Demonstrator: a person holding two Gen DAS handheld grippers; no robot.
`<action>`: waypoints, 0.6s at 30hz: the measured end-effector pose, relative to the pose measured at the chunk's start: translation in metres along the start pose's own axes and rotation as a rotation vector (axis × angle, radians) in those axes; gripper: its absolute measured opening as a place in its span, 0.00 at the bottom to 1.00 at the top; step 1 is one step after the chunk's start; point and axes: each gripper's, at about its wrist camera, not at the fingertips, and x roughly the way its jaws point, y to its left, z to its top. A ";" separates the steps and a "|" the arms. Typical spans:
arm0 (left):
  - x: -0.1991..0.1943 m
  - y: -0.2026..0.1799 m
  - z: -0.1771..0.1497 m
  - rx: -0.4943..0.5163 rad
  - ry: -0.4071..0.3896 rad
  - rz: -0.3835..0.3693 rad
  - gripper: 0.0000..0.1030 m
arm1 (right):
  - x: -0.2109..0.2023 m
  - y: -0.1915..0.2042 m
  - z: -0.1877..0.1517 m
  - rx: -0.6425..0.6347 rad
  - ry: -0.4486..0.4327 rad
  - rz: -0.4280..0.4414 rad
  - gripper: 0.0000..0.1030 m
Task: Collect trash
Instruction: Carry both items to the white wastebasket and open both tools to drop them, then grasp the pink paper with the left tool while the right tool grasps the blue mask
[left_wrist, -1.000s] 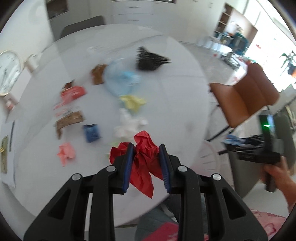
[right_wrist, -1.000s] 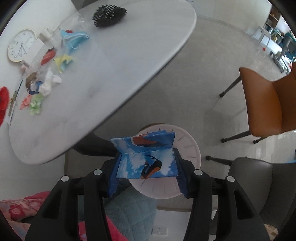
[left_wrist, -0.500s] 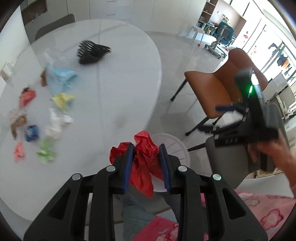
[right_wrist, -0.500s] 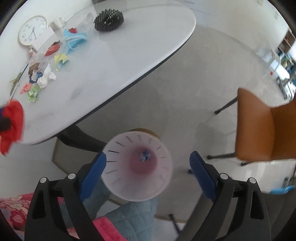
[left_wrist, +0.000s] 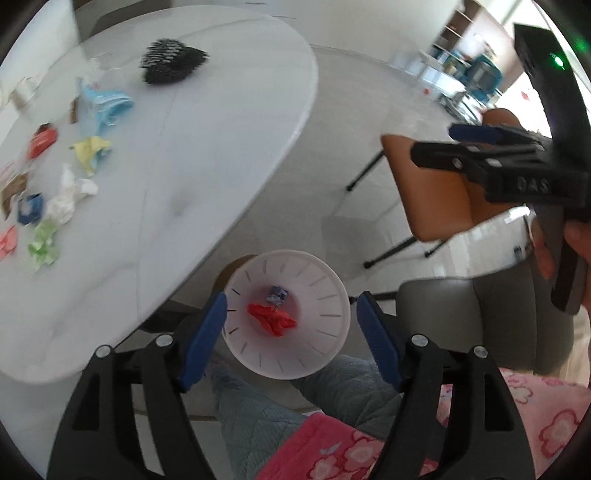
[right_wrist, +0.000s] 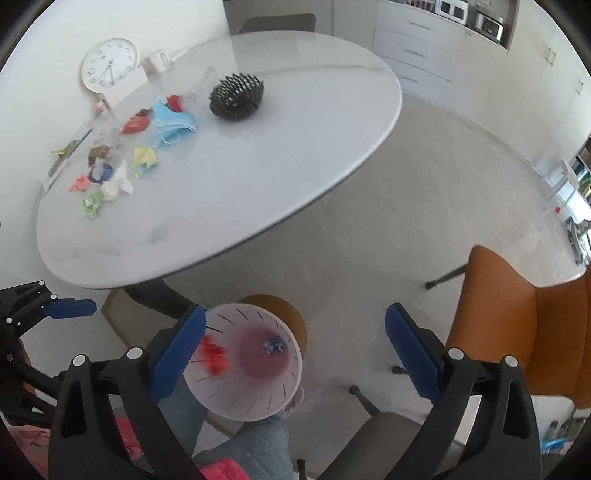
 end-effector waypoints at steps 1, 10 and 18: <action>-0.005 0.005 0.003 -0.016 -0.013 0.010 0.71 | -0.002 0.002 0.002 -0.010 -0.004 0.009 0.94; -0.079 0.070 0.010 -0.264 -0.186 0.225 0.90 | -0.025 0.057 0.055 -0.139 -0.077 0.069 0.98; -0.115 0.158 0.012 -0.358 -0.218 0.353 0.93 | -0.025 0.100 0.096 -0.108 -0.121 0.081 0.98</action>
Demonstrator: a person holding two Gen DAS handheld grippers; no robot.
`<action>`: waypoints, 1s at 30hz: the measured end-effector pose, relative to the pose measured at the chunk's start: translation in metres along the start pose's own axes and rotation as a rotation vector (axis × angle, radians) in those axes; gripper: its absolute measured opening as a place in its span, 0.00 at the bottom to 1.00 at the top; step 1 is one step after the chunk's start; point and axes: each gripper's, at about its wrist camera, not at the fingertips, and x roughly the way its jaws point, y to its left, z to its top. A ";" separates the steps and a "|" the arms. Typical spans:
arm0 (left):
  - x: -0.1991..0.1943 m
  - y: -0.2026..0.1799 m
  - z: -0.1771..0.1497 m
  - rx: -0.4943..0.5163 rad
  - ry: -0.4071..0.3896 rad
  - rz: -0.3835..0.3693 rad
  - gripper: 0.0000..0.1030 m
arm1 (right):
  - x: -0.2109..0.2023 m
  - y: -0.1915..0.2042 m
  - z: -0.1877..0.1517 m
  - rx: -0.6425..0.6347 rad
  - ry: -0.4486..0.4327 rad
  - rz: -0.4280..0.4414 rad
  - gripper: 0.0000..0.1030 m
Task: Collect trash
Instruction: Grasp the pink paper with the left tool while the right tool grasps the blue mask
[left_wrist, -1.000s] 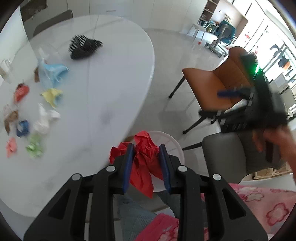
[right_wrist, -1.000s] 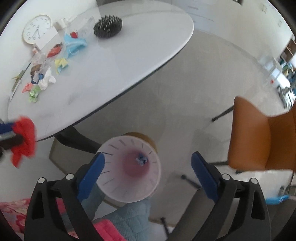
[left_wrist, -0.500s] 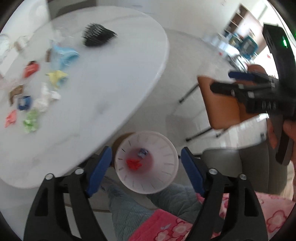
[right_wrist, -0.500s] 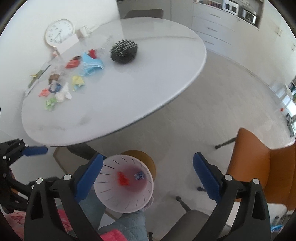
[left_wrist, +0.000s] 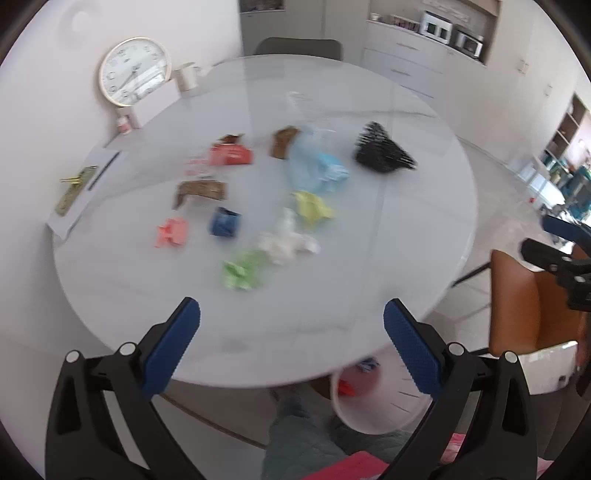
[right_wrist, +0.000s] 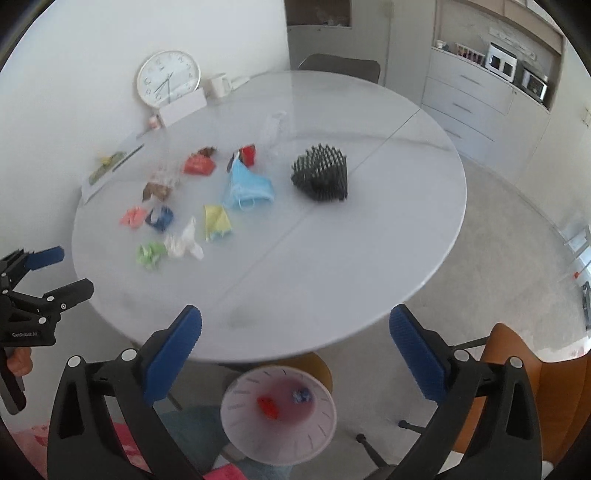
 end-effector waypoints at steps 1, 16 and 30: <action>0.004 0.009 0.005 -0.004 -0.004 0.010 0.93 | 0.001 0.003 0.003 0.011 -0.005 0.007 0.98; 0.122 0.143 0.054 -0.112 0.022 0.049 0.89 | 0.083 0.054 0.073 0.049 0.023 -0.024 0.98; 0.222 0.174 0.076 -0.115 0.162 0.048 0.52 | 0.237 0.086 0.134 0.086 0.095 -0.059 0.98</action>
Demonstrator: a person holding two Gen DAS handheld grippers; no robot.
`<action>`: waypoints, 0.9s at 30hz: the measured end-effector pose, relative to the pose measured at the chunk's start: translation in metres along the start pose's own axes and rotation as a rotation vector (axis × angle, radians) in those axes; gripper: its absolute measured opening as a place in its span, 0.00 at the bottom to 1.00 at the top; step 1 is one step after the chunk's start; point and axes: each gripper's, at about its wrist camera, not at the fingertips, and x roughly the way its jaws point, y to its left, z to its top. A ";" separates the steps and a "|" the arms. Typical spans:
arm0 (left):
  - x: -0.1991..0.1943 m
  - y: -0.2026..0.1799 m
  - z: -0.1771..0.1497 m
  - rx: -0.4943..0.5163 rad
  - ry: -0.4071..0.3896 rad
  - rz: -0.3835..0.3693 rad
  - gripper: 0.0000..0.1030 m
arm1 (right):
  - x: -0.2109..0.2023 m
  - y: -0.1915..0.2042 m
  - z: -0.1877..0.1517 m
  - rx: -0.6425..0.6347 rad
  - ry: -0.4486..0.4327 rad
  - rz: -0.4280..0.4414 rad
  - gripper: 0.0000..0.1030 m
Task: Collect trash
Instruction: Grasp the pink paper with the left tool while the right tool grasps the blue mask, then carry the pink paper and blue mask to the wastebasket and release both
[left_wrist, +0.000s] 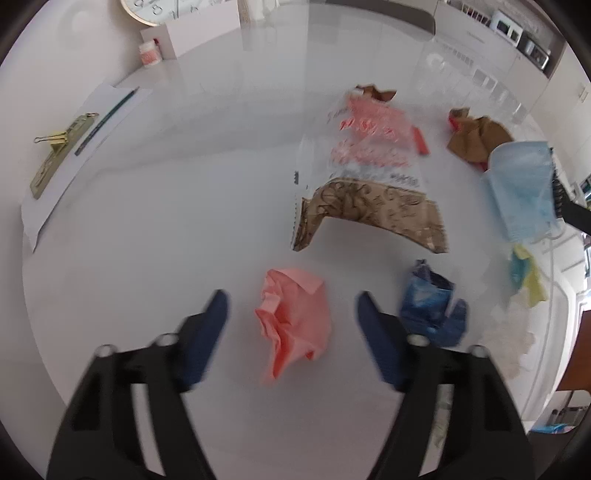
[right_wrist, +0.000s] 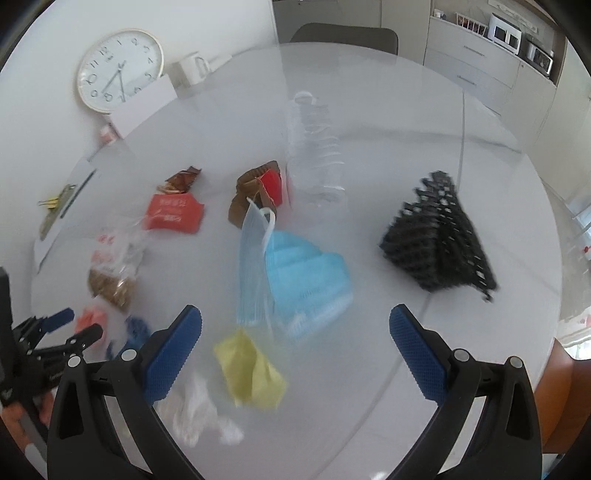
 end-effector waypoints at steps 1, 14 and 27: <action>0.005 0.001 0.001 -0.001 0.015 0.003 0.38 | 0.007 0.001 0.003 -0.003 0.005 -0.008 0.98; -0.007 0.015 0.004 -0.014 -0.013 -0.041 0.16 | 0.052 -0.003 0.020 0.000 0.086 -0.013 0.34; -0.082 -0.013 -0.003 0.034 -0.102 -0.064 0.16 | -0.042 -0.031 0.007 0.026 -0.082 0.097 0.17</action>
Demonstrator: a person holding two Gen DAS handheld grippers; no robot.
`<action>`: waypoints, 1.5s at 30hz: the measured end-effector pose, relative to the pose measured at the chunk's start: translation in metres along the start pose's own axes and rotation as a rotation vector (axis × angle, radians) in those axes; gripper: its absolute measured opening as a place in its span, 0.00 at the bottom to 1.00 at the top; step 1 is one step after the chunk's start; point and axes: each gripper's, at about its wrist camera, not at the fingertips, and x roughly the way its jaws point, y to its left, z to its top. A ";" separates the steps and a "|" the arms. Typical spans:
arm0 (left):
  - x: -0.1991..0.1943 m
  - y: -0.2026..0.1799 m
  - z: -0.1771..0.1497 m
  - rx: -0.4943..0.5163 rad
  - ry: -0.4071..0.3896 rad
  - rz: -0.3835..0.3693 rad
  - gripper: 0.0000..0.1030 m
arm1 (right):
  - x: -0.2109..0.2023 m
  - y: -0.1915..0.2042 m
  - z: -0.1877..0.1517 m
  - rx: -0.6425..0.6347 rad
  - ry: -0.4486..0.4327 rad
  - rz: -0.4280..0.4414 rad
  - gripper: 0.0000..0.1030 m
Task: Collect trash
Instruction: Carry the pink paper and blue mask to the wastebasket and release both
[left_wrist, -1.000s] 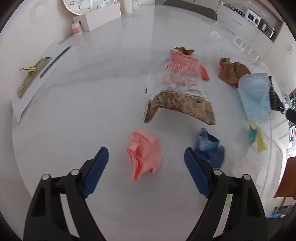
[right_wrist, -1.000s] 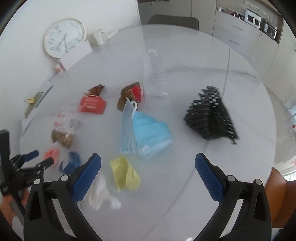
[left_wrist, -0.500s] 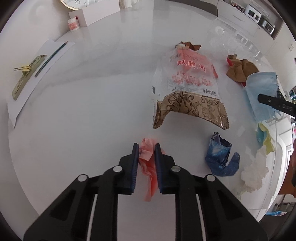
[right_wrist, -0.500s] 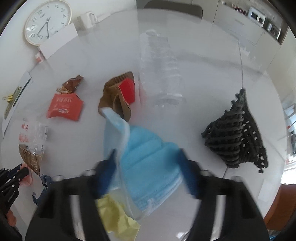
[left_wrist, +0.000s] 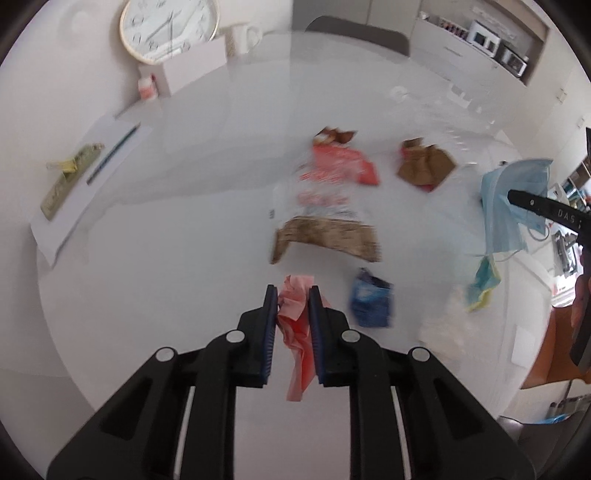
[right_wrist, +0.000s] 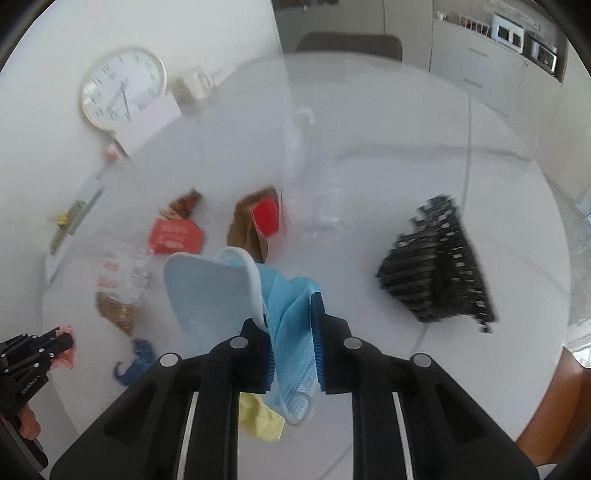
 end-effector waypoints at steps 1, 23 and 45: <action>-0.008 -0.007 -0.001 0.005 -0.008 -0.013 0.16 | -0.014 -0.004 -0.001 0.004 -0.022 0.009 0.17; -0.099 -0.281 -0.163 0.310 0.095 -0.364 0.16 | -0.216 -0.122 -0.190 -0.066 0.023 0.050 0.17; -0.127 -0.319 -0.213 0.341 0.088 -0.224 0.69 | -0.216 -0.138 -0.256 -0.099 0.105 0.132 0.17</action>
